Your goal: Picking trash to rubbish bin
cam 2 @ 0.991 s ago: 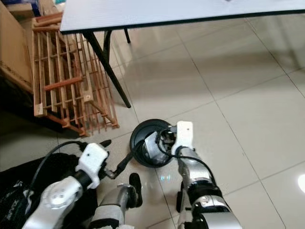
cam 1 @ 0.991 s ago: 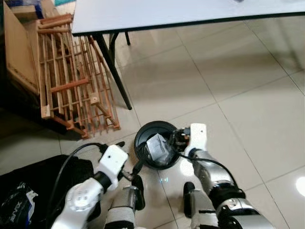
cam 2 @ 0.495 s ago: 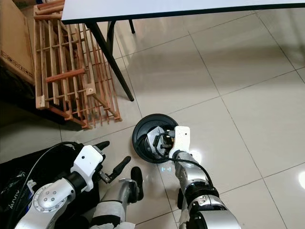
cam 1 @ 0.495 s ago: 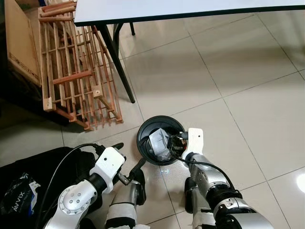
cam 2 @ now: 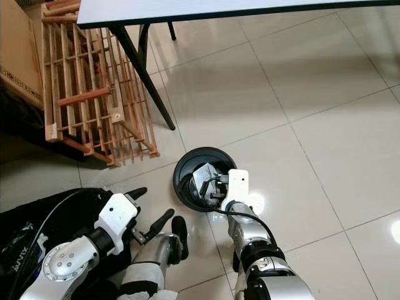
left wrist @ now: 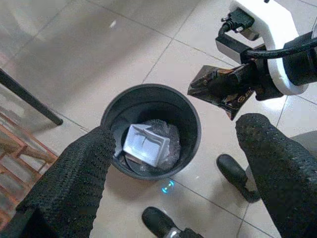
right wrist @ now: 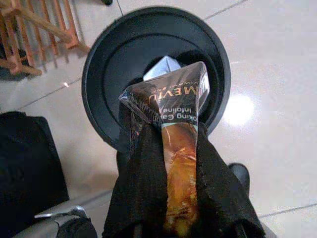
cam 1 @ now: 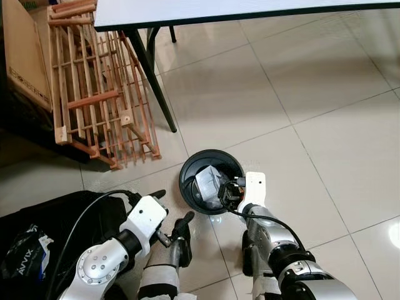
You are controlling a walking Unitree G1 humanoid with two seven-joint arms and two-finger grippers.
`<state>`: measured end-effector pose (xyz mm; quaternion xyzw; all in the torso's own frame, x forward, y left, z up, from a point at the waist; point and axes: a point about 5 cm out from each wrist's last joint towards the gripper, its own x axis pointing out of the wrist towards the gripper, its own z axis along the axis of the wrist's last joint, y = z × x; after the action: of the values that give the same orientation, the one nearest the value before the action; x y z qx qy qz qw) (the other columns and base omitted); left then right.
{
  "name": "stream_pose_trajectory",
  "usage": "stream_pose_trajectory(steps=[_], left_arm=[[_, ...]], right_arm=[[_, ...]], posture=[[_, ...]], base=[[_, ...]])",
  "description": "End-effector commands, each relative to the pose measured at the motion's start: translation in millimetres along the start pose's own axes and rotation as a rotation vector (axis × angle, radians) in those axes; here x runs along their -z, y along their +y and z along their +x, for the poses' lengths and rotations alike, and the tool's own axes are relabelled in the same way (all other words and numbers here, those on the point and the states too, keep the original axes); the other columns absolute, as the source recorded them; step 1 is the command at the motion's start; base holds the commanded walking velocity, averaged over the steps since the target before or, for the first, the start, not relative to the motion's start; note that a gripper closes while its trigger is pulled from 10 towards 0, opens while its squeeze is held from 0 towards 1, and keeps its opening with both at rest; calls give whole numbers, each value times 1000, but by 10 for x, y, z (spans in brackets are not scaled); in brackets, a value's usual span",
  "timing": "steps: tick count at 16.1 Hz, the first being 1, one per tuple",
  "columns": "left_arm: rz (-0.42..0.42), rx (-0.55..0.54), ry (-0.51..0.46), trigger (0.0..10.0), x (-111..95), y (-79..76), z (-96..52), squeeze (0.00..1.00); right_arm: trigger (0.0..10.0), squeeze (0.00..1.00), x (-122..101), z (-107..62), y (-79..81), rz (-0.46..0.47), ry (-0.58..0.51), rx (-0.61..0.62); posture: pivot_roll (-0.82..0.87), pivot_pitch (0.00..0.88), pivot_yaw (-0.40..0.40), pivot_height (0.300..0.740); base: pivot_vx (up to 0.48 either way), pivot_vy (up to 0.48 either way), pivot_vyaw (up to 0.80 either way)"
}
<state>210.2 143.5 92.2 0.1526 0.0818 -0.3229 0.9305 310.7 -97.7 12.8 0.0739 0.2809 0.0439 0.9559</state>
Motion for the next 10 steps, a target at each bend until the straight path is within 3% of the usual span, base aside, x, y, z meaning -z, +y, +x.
stream_pose_trajectory(steps=[1, 8, 10], left_arm=[[-6, 22, 35, 10000, 69, -47, -49, 0], [-3, 24, 44, 10000, 89, -58, -66, 0], [3, 20, 46, 10000, 91, -51, -54, 0]], right_arm=[[10000, 0, 178, -26, 22, 6, 54, 2], [10000, 0, 189, -26, 0, -11, 56, 20], [10000, 0, 196, -27, -14, -15, 59, 25]], posture=[[146, 489, 108, 740], [148, 488, 108, 740], [146, 487, 107, 740]], base=[[319, 0, 0], [313, 0, 0], [0, 0, 0]])
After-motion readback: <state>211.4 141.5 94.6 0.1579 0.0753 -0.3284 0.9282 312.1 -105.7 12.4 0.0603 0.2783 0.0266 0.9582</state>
